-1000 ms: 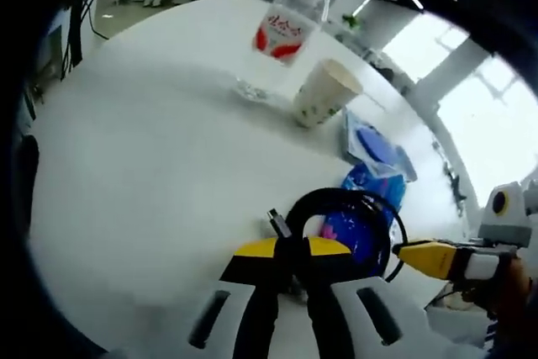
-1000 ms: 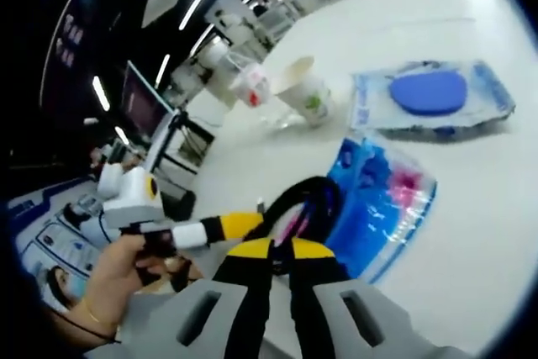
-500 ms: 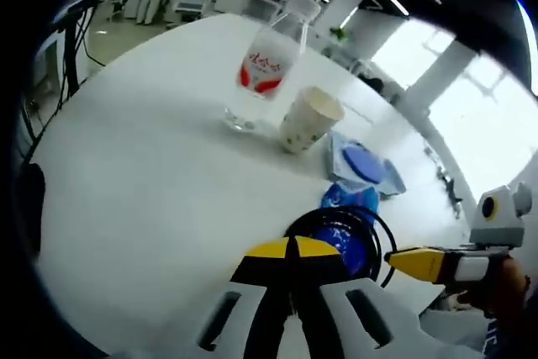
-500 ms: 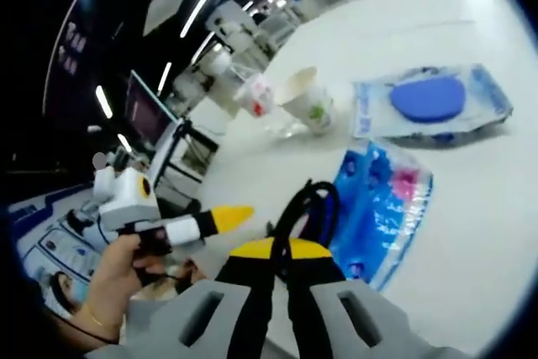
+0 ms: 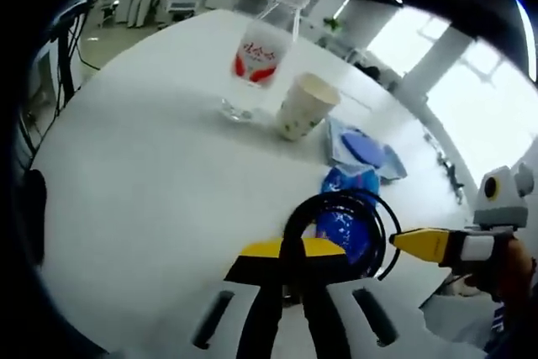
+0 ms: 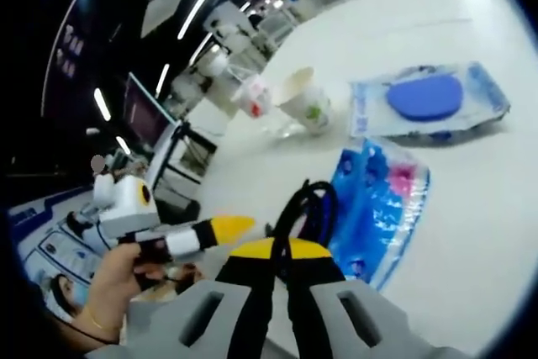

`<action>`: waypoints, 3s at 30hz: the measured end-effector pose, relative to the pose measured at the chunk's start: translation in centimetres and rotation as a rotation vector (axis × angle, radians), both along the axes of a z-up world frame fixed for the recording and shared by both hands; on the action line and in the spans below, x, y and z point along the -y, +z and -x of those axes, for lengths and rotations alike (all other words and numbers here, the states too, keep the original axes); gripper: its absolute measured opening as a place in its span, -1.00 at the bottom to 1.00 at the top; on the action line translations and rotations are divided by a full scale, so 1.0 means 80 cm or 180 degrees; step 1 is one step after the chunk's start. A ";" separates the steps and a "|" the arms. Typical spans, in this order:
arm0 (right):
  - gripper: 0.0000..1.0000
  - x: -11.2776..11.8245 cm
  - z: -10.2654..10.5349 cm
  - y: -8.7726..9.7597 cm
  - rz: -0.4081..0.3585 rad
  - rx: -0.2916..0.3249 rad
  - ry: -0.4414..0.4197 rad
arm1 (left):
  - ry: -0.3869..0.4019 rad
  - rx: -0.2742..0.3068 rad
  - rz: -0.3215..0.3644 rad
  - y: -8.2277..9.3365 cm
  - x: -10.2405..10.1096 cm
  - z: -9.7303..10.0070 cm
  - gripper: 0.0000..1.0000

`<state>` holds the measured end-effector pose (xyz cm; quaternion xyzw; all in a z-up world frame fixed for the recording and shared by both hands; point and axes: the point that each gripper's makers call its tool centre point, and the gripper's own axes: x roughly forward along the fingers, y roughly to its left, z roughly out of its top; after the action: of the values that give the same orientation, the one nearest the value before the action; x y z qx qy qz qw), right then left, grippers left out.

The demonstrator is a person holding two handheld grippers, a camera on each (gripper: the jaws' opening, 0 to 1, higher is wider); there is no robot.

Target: Arrange the tabletop items into an orderly group along one side of the table until the central work area is clear of visible clutter.

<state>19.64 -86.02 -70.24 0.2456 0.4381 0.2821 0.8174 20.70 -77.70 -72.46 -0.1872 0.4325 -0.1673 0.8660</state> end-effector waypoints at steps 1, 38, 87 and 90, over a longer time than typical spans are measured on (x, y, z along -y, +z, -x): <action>-0.99 0.000 0.000 0.000 0.0002 -0.0004 -0.0003 | -0.0004 -0.0026 0.0007 -0.002 0.001 0.002 -0.67; -0.98 0.005 0.010 -0.020 0.0107 -0.0091 0.0069 | -0.0301 -0.0315 -0.1113 -0.047 0.013 -0.001 -0.57; -0.99 0.003 0.013 0.032 -0.0294 0.0260 -0.0002 | -0.0033 0.0383 -0.0821 0.044 0.006 -0.023 -0.83; -0.99 0.002 0.010 0.042 -0.0359 0.0376 0.0009 | -0.0032 0.0488 -0.0855 0.057 0.006 -0.027 -0.84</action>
<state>18.83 -86.17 -66.88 0.2735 0.3728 0.3214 0.8264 22.85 -78.14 -67.87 -0.0541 0.3846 -0.1261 0.9128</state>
